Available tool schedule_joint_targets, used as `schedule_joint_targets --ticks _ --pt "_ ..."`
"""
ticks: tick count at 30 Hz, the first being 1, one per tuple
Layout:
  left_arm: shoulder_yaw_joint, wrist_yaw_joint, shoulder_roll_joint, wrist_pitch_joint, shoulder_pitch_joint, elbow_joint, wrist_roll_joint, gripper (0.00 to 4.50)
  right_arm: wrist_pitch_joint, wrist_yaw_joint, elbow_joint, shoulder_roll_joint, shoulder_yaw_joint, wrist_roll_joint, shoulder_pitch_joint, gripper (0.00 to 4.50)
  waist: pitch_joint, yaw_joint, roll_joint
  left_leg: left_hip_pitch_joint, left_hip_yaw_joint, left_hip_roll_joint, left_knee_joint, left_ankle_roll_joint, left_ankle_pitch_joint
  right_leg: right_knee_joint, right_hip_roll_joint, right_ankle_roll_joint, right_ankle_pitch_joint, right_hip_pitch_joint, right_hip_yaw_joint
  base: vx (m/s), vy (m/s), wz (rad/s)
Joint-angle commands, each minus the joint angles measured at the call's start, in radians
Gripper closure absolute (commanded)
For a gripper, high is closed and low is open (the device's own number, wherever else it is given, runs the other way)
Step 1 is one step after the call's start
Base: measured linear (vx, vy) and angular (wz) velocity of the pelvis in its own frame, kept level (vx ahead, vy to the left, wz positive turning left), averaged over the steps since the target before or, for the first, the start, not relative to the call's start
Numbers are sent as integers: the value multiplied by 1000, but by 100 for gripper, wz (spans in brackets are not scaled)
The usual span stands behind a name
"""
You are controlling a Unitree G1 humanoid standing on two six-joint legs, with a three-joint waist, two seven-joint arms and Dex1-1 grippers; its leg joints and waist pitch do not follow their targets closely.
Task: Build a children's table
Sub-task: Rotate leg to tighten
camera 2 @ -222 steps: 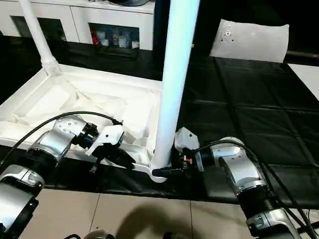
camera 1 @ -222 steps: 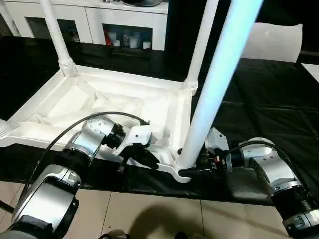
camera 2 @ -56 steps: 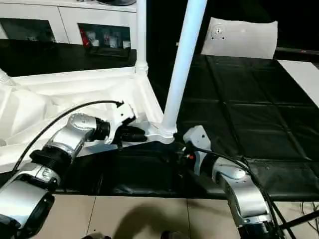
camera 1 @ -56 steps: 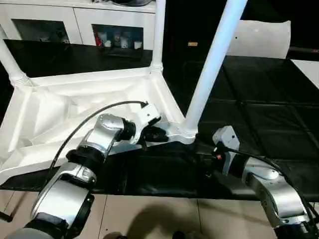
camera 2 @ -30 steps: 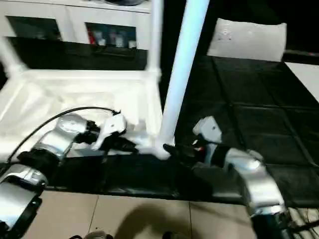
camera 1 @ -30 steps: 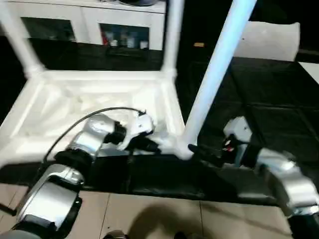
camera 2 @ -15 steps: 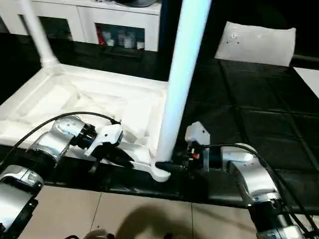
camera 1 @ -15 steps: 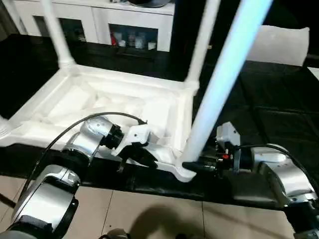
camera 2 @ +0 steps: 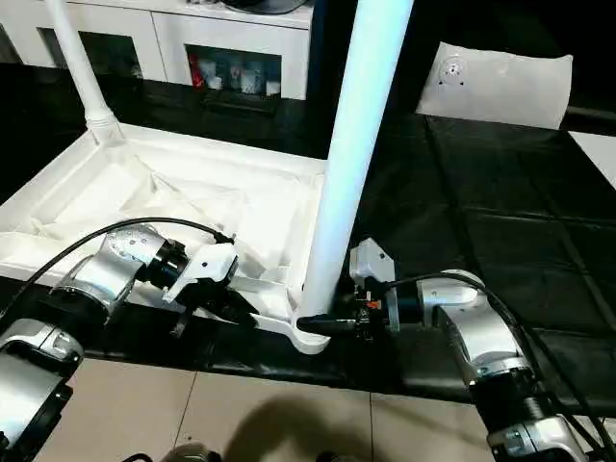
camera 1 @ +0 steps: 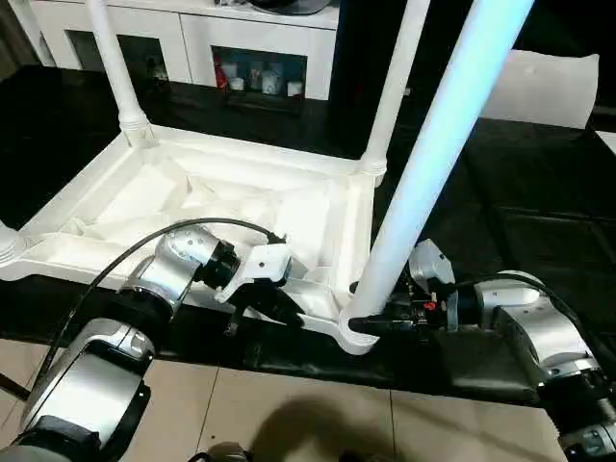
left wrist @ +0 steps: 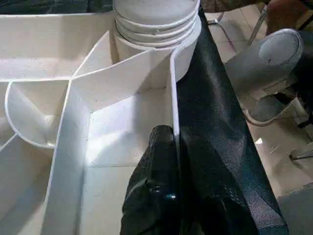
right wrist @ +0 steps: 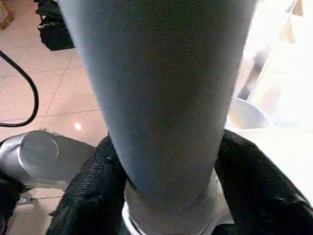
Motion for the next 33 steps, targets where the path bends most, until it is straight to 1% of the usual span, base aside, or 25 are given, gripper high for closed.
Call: schedule_joint_targets --ticks 1,5,7,12,13,14,15,16,17,18,19,20,21,22,23,24,25,26,27,28,29,30,31,32,33 --pt "-36 -50 -13 -29 -15 -13 4 450 -8 2 13 -4 3 -4 -23 220 -79 -4 -6 2 -2 44 -67 63 -140 -54 -68 -185 -279 65 61 0 0 0" --pt "-36 -50 -13 -30 -15 -11 3 450 -1 8 14 -6 8 -5 -24 244 -78 -4 -8 1 -2 43 -67 61 -144 -55 -68 -183 -290 65 60 0 0 0" --pt "-34 -50 -14 -32 -16 -8 5 450 10 11 9 -7 9 -5 -22 248 -78 -3 -8 2 -2 43 -67 59 -147 -57 -68 -175 -307 65 60 0 0 0" --pt "-19 -31 -19 -15 -17 0 11 450 54 -9 -14 -4 8 0 -7 251 -76 -4 -4 1 -2 43 -68 60 -147 -57 -67 -175 -300 65 60 0 0 0" --pt "-19 -31 -19 -15 -17 0 11 450 54 -9 -14 -4 8 0 -7 251 -75 -4 -5 2 -2 43 -68 59 -152 -59 -67 -174 -305 64 60 0 0 0" --pt "-17 -17 -20 -6 -16 0 13 450 72 -23 -21 -2 5 2 -2 251 -74 -4 -6 3 -2 42 -69 57 -159 -61 -67 -169 -323 64 60 0 0 0" --pt "-11 26 -27 16 -14 -2 18 450 134 -70 -38 12 -9 16 9 251 -72 -4 -3 3 -3 42 -70 55 -163 -63 -67 -167 -333 65 59 0 0 0" --pt "-5 64 -33 34 -16 1 25 450 168 -103 -47 22 -17 21 15 251 -71 -5 -4 4 -5 43 -72 48 -173 -66 -67 -155 -363 64 59 0 0 0" --pt "2 109 -42 50 -20 7 33 450 188 -136 -54 33 -23 19 20 251 -68 -7 -2 6 -6 41 -73 39 -198 -74 -69 -138 -420 62 56 0 0 0" --pt "13 168 -55 75 -26 16 39 450 205 -179 -62 49 -30 13 26 251 -66 -9 -4 8 -6 40 -73 32 -210 -80 -70 -125 -453 60 56 0 0 0" --pt "30 226 -74 103 -33 24 36 450 214 -228 -67 70 -36 2 32 251 -64 -11 -4 15 -7 37 -71 21 -230 -90 -70 -103 -515 55 53 0 0 0" --pt "55 283 -101 137 -39 28 22 450 220 -283 -71 95 -43 -12 37 251 -62 -13 -4 16 -7 35 -70 16 -237 -94 -71 -94 -541 53 52 0 0 0" --pt "67 307 -112 152 -42 30 15 450 222 -307 -72 106 -47 -17 40 251 -62 -16 -5 17 -8 32 -69 11 -243 -103 -72 -75 -578 54 48 0 0 0" --pt "110 420 -166 217 -57 35 -9 450 240 -400 -80 154 -56 -37 46 251 -62 -24 -10 10 -12 30 -72 8 -245 -104 -69 -55 -591 60 42 0 0 0" --pt "117 439 -179 230 -60 34 -14 450 245 -424 -81 169 -59 -40 46 251 -62 -30 -8 12 -15 30 -73 4 -255 -108 -68 -47 -598 56 38 0 0 0" --pt "137 508 -221 274 -70 32 -27 450 276 -516 -82 223 -73 -48 43 251 -62 -36 -9 14 -14 29 -71 5 -263 -111 -68 -44 -601 54 38 0 0 0" --pt "146 551 -248 296 -76 33 -32 450 288 -578 -77 261 -83 -55 36 251 -61 -46 -13 6 -18 30 -72 4 -270 -106 -68 -46 -601 57 36 0 0 0" --pt "151 577 -264 309 -80 34 -34 450 295 -616 -73 284 -89 -60 32 251 -62 -54 -13 9 -18 24 -68 6 -276 -114 -69 -35 -620 55 31 0 0 0" --pt "155 619 -295 328 -86 36 -33 450 309 -699 -57 333 -103 -70 17 251 -64 -61 -11 9 -16 20 -65 17 -266 -117 -70 -34 -620 54 32 0 0 0" --pt "158 644 -309 334 -90 38 -32 450 316 -747 -44 359 -114 -75 7 251 -63 -64 -13 5 -16 18 -65 22 -258 -117 -68 -32 -620 55 32 0 0 0" --pt "165 691 -335 345 -97 45 -30 450 326 -837 -18 406 -137 -84 -13 251 -65 -69 -10 5 -15 16 -63 28 -251 -121 -67 -29 -629 52 30 0 0 0" --pt "172 724 -356 355 -101 49 -27 450 336 -902 1 442 -153 -90 -30 251 -64 -71 -7 5 -15 17 -63 26 -251 -123 -68 -29 -636 50 29 0 0 0" --pt "176 742 -371 363 -103 49 -25 450 330 -928 12 465 -158 -92 -41 251 -67 -76 -7 3 -17 16 -63 24 -244 -122 -69 -31 -624 54 27 0 0 0" --pt "178 753 -381 372 -103 47 -22 450 322 -934 14 484 -163 -87 -46 251 -67 -79 -6 0 -17 19 -66 33 -238 -119 -66 -36 -592 56 29 0 0 0" --pt "178 753 -381 372 -103 47 -22 450 322 -934 14 484 -163 -87 -46 251 -67 -79 -6 0 -17 19 -66 33 -238 -119 -66 -36 -592 56 29 0 0 0"
